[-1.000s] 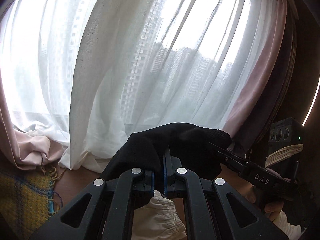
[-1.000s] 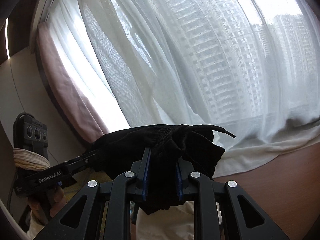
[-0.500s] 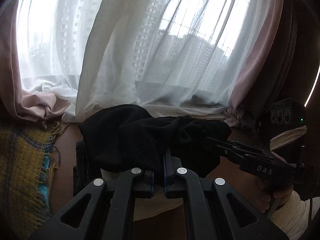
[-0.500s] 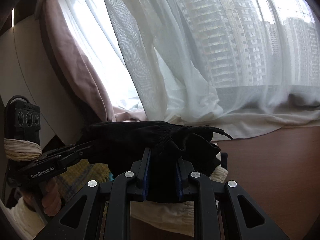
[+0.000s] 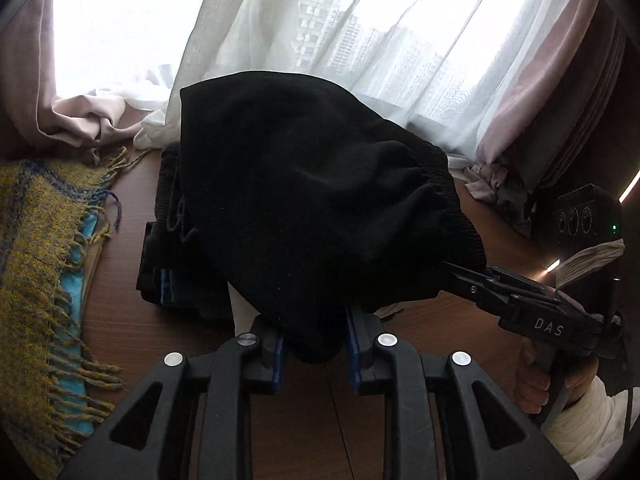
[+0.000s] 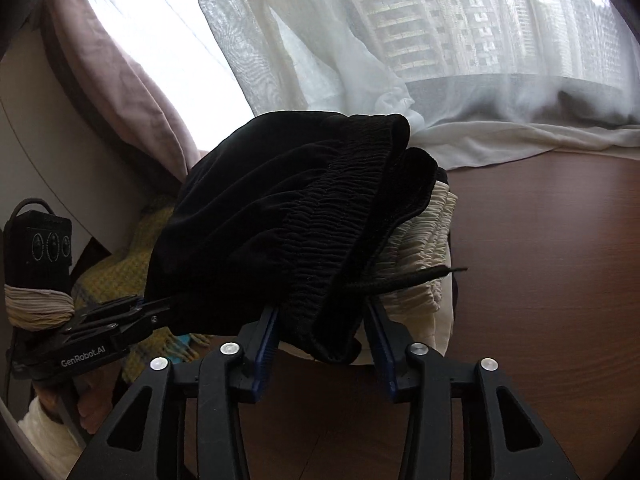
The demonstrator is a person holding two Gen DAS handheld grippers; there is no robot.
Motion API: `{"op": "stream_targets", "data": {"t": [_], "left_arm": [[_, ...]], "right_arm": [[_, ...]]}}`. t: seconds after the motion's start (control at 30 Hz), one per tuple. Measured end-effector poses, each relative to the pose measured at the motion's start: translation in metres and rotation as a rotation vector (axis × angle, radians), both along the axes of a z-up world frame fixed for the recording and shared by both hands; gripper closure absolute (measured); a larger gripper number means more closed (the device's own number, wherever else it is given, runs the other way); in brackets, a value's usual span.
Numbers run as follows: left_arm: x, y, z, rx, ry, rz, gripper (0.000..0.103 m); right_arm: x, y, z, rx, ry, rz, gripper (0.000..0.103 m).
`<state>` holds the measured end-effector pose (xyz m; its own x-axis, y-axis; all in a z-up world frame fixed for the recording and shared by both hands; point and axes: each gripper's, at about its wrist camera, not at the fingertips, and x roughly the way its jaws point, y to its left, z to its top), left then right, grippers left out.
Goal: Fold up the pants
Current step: 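Lower the black shorts onto the folded clothes stack with both grippers, then open both grippers to release the shorts on the stack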
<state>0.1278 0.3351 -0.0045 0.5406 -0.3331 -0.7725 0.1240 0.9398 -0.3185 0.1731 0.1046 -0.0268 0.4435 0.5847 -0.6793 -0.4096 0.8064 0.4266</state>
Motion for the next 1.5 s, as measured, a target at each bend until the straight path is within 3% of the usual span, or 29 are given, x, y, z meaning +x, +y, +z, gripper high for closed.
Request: {"op": "stream_targets", "data": {"t": [0.17, 0.23, 0.37, 0.43, 0.47, 0.5, 0.6, 0.7, 0.8, 0.9, 0.93, 1.1, 1.27, 1.5], "left_arm": [[-0.012, -0.001, 0.003, 0.033, -0.001, 0.005, 0.057], [-0.021, -0.001, 0.009, 0.058, -0.011, 0.011, 0.058], [-0.04, -0.002, 0.038, 0.088, -0.154, 0.039, 0.058], [-0.038, -0.004, 0.046, 0.088, -0.19, 0.048, 0.063], [-0.036, -0.005, 0.047, 0.076, -0.199, 0.036, 0.075], [-0.032, -0.006, 0.046, 0.067, -0.193, 0.026, 0.08], [-0.025, -0.006, 0.041, 0.084, -0.171, 0.054, 0.08], [-0.025, -0.009, 0.036, 0.111, -0.169, 0.055, 0.079], [-0.017, -0.017, 0.019, 0.12, -0.116, 0.017, 0.076], [-0.003, -0.014, 0.001, 0.107, -0.06, 0.019, 0.074], [0.002, -0.012, -0.005, 0.1, -0.041, 0.026, 0.074], [0.013, -0.005, -0.007, 0.092, -0.016, 0.036, 0.073], [0.012, -0.012, 0.005, 0.125, -0.069, 0.034, 0.054], [0.015, -0.006, -0.005, 0.131, -0.041, 0.055, 0.048]], "right_arm": [[-0.007, -0.009, 0.012, -0.027, 0.008, -0.031, 0.051], [-0.012, -0.011, 0.025, -0.037, -0.022, -0.052, 0.048], [-0.022, -0.022, 0.059, -0.049, -0.129, -0.147, 0.047], [-0.018, -0.02, 0.071, -0.052, -0.196, -0.146, 0.047], [-0.011, -0.016, 0.073, -0.064, -0.217, -0.132, 0.047], [-0.006, -0.012, 0.074, -0.076, -0.222, -0.125, 0.047], [0.025, -0.005, 0.07, -0.04, -0.192, -0.091, 0.048], [0.055, -0.013, 0.061, 0.022, -0.118, -0.154, 0.048], [0.073, -0.009, 0.054, 0.039, -0.091, -0.163, 0.048], [0.081, 0.005, 0.046, 0.027, -0.047, -0.111, 0.054], [0.083, 0.008, 0.043, 0.009, -0.048, -0.119, 0.066], [0.094, 0.01, 0.038, -0.05, -0.068, -0.108, 0.085], [0.099, 0.011, 0.047, -0.088, -0.135, -0.126, 0.086], [0.103, 0.005, 0.048, -0.114, -0.171, -0.194, 0.086]]}}
